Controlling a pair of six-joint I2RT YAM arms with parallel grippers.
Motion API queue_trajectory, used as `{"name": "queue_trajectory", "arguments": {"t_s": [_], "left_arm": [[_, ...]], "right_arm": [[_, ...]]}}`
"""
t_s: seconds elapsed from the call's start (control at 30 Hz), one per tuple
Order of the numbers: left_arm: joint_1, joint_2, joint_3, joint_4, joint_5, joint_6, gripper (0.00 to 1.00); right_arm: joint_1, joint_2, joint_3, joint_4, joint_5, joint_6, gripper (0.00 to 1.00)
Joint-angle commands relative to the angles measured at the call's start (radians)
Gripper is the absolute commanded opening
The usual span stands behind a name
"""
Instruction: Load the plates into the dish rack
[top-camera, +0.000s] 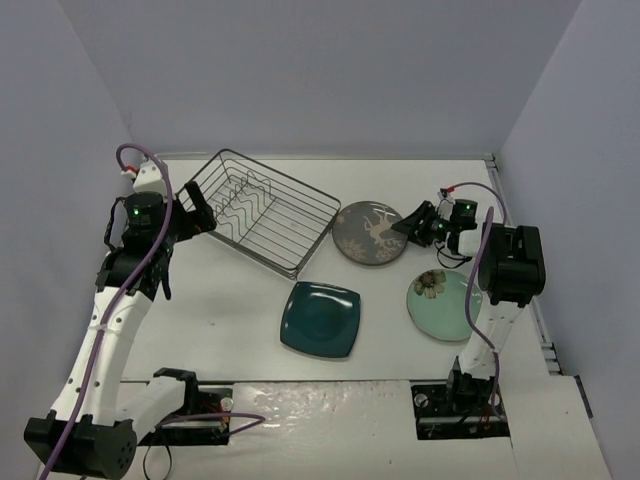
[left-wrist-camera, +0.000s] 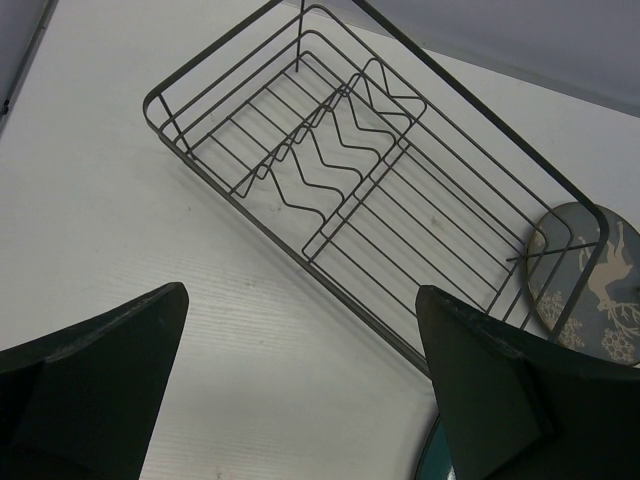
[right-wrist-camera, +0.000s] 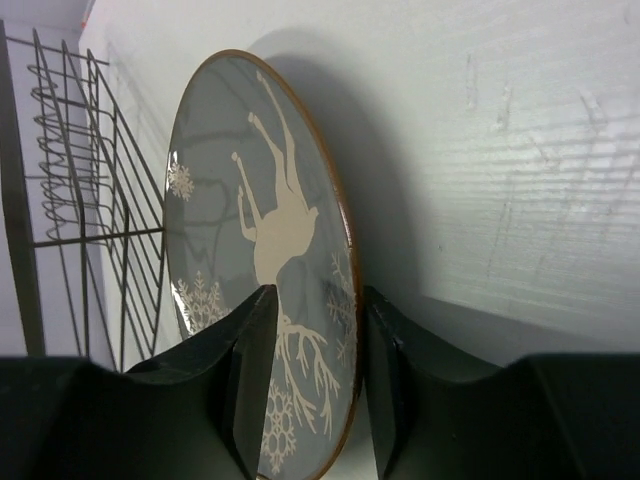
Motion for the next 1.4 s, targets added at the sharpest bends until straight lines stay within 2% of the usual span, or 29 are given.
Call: {"name": "queue_trajectory", "arguments": {"t_s": [0.0, 0.1, 0.13, 0.17, 0.4, 0.53, 0.7, 0.83, 1.0, 1.17, 1.3, 1.37], "left_arm": [[-0.002, -0.015, 0.065, 0.025, -0.038, 0.005, 0.97], [-0.002, -0.011, 0.067, 0.022, -0.046, 0.005, 0.97], [-0.002, -0.009, 0.067, 0.020, -0.046, 0.005, 0.97], [-0.004, -0.007, 0.068, 0.020, -0.046, 0.005, 0.97], [-0.003, 0.001, 0.075, 0.009, -0.054, 0.008, 0.97], [-0.003, 0.003, 0.072, 0.010, -0.054, 0.006, 0.97], [-0.003, 0.007, 0.069, 0.009, -0.058, 0.005, 0.97], [-0.003, 0.011, 0.070, 0.006, -0.064, 0.004, 0.97], [-0.003, 0.012, 0.071, 0.005, -0.068, -0.001, 0.97], [-0.002, 0.012, 0.070, -0.004, -0.080, -0.006, 0.97], [-0.002, 0.010, 0.069, -0.012, -0.092, -0.007, 0.97], [-0.002, 0.009, 0.069, -0.013, -0.099, -0.008, 0.97]], "right_arm": [[0.003, 0.030, -0.015, -0.076, 0.047, -0.021, 0.29], [-0.005, 0.021, -0.019, -0.081, 0.051, -0.027, 0.14], [-0.006, 0.014, -0.021, -0.081, 0.055, -0.028, 0.05], [-0.009, 0.007, -0.022, -0.083, 0.058, -0.030, 0.00], [-0.073, -0.069, -0.034, -0.088, 0.039, -0.039, 0.00], [-0.094, -0.213, -0.022, -0.141, 0.058, -0.064, 0.00], [-0.085, -0.415, 0.047, -0.292, 0.234, -0.139, 0.00], [-0.056, -0.580, 0.079, -0.323, 0.391, -0.183, 0.00], [0.036, -0.640, 0.198, -0.413, 0.537, -0.295, 0.00], [0.210, -0.582, 0.437, -0.505, 0.707, -0.435, 0.00], [0.327, -0.533, 0.593, -0.509, 0.841, -0.544, 0.00], [0.431, -0.495, 0.713, -0.512, 0.909, -0.610, 0.00]]}}
